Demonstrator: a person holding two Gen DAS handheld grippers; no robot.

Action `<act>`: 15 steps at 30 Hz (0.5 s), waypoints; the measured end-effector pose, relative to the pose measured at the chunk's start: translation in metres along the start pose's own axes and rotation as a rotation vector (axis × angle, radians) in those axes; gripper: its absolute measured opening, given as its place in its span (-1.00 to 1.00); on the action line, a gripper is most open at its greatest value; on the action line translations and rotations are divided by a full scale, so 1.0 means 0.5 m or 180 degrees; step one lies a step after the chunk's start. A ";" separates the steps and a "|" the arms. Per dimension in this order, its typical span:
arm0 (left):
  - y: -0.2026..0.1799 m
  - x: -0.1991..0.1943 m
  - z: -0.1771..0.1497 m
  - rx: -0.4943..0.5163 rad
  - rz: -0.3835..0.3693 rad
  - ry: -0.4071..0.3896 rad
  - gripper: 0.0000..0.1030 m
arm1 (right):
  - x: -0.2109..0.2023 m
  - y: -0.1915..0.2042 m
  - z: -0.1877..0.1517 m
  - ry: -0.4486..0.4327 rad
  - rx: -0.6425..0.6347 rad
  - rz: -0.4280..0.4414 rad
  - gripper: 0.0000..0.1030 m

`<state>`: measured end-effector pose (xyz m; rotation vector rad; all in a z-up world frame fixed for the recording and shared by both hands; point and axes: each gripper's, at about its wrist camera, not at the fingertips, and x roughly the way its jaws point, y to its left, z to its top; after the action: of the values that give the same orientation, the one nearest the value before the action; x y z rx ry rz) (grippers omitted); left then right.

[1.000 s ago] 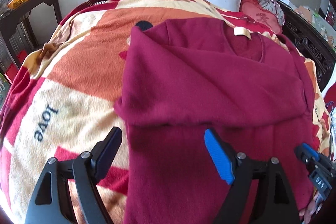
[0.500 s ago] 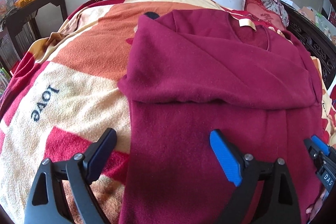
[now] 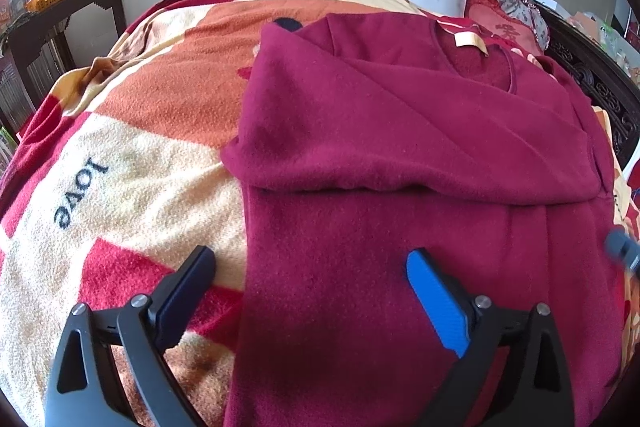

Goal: Fold small clothes

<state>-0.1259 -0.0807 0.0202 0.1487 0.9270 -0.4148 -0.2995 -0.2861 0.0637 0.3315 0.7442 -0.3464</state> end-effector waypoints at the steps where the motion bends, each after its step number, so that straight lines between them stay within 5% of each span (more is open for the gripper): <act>1: 0.002 0.001 0.000 -0.0012 -0.0012 0.0007 0.93 | -0.023 -0.010 0.025 -0.0182 0.0051 0.0017 -0.33; 6: -0.002 0.005 -0.001 0.0012 -0.0013 0.0020 0.99 | -0.026 -0.088 0.165 -0.0374 0.0212 -0.0263 -0.33; 15: -0.003 0.010 -0.001 0.0020 -0.0004 0.0027 1.00 | 0.193 -0.219 0.415 -0.0047 0.0586 -0.0525 -0.33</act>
<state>-0.1240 -0.0832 0.0159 0.1557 0.9341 -0.4187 -0.1555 -0.4871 0.1202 0.4418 0.7284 -0.5747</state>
